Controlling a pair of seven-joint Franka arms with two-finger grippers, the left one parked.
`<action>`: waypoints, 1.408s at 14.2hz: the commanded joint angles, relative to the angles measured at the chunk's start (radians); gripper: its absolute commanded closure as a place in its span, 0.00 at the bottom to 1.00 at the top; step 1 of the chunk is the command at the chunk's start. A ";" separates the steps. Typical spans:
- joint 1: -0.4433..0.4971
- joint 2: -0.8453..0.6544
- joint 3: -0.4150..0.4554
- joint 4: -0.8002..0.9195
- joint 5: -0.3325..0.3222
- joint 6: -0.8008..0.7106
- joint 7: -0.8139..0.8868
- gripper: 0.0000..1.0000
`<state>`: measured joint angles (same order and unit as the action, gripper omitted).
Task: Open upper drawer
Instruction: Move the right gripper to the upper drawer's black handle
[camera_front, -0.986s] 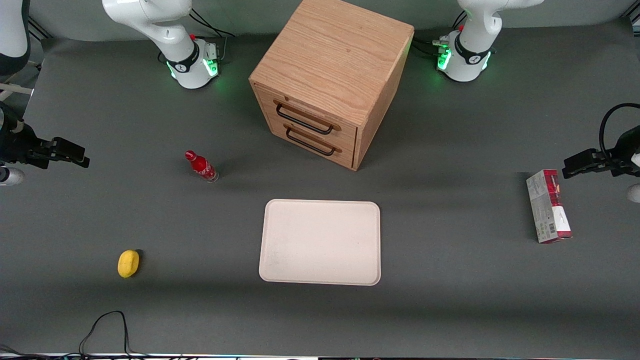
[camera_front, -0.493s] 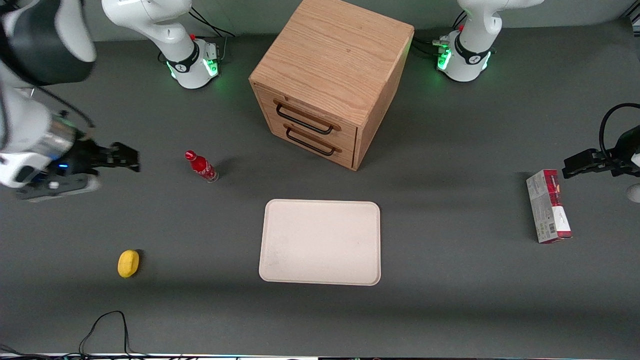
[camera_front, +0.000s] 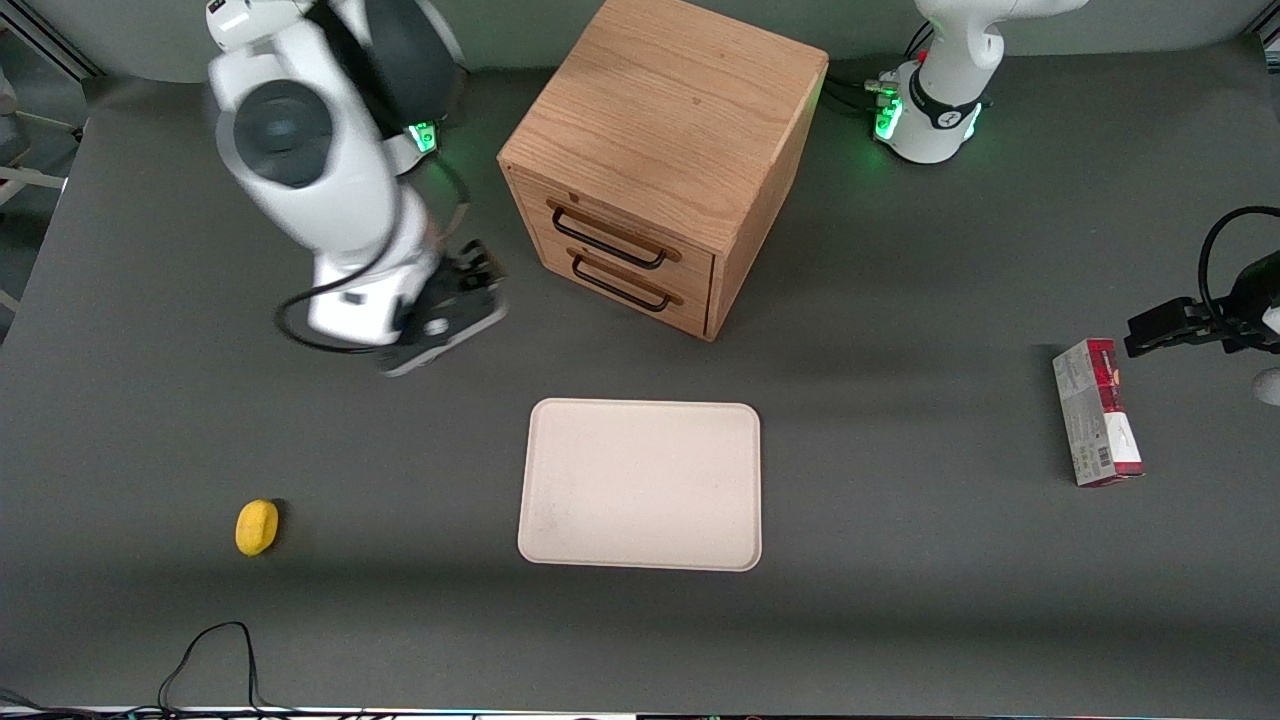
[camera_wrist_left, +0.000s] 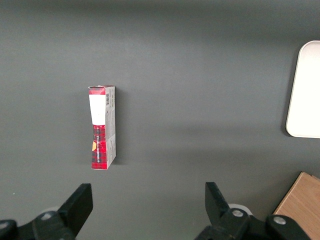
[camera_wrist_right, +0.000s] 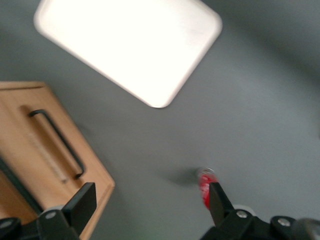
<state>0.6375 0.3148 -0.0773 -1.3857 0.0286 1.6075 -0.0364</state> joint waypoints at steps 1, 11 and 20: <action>0.099 0.040 -0.012 0.054 0.019 -0.017 0.000 0.00; 0.171 -0.068 -0.058 -0.084 0.198 -0.018 -0.210 0.00; 0.180 -0.057 -0.075 -0.153 0.237 0.064 -0.267 0.00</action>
<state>0.8070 0.2682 -0.1427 -1.4857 0.2352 1.6175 -0.2751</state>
